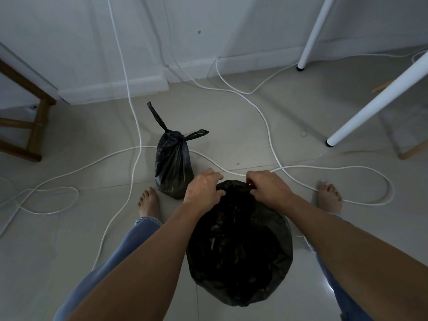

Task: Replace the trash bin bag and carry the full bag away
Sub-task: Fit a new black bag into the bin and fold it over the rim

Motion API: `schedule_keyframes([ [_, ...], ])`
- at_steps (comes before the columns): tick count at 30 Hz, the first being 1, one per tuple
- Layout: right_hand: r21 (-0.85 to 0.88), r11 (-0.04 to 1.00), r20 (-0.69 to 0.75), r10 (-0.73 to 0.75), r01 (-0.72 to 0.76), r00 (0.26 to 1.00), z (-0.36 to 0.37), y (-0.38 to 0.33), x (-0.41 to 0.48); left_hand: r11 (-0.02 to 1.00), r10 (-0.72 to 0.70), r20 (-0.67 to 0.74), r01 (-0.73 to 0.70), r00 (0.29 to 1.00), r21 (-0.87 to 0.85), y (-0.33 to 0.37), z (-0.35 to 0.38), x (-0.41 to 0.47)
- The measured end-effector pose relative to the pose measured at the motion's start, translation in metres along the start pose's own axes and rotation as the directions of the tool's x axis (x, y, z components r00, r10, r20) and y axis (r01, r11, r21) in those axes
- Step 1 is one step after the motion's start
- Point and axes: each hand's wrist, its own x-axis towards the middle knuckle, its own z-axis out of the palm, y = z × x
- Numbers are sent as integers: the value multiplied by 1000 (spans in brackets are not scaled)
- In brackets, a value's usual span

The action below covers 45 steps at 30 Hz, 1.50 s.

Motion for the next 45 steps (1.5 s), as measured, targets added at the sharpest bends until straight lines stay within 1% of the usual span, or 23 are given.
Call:
schedule_keyframes([
  [1,4,1000,-14,-3,3,1000,0,-1,1,987,-76,35,80,997,-139,-33,28,3],
  [2,9,1000,-25,-4,5,1000,-1,-2,2,973,-129,33,133,991,-190,-38,27,2],
  [3,17,1000,-37,-6,7,999,-2,-3,3,984,-114,41,119,993,-131,-40,24,-3],
  [5,39,999,-73,-24,26,997,-4,-6,3,990,-74,-24,71,997,-118,-36,24,-5],
  [8,66,995,-145,-69,79,987,-2,-7,1,992,-80,-55,74,995,-100,-33,24,-5],
  [10,63,995,-158,-69,80,985,0,-7,1,993,-94,-57,89,994,-80,-33,23,-5],
  [13,22,996,-153,-86,90,984,1,-7,2,993,-85,-118,75,989,-88,-29,25,-4],
  [15,29,994,-134,-96,101,986,0,-8,3,990,-86,-119,71,989,-120,-31,25,-4],
  [19,149,986,-86,-57,69,995,-2,-4,9,972,-81,-90,59,993,-229,-41,30,0],
  [23,285,958,-40,22,-9,999,-9,5,14,922,-140,-28,120,990,-367,-51,32,4],
  [27,309,951,-8,37,-33,999,-10,12,17,882,-187,6,171,982,-439,-54,31,6],
  [33,431,902,-46,55,-30,997,-7,11,15,842,-245,21,224,969,-491,-57,35,7],
  [36,413,910,-46,39,-16,998,-5,12,15,827,-251,9,219,968,-517,-59,34,6],
  [40,347,937,-26,43,-31,999,1,13,17,861,-196,4,174,981,-478,-60,31,2],
  [43,282,959,-4,28,-26,1000,3,11,14,925,-103,-49,77,994,-372,-55,32,-4],
  [45,221,975,8,-14,12,1000,3,10,14,950,-85,1,81,996,-302,-61,35,-5],
])
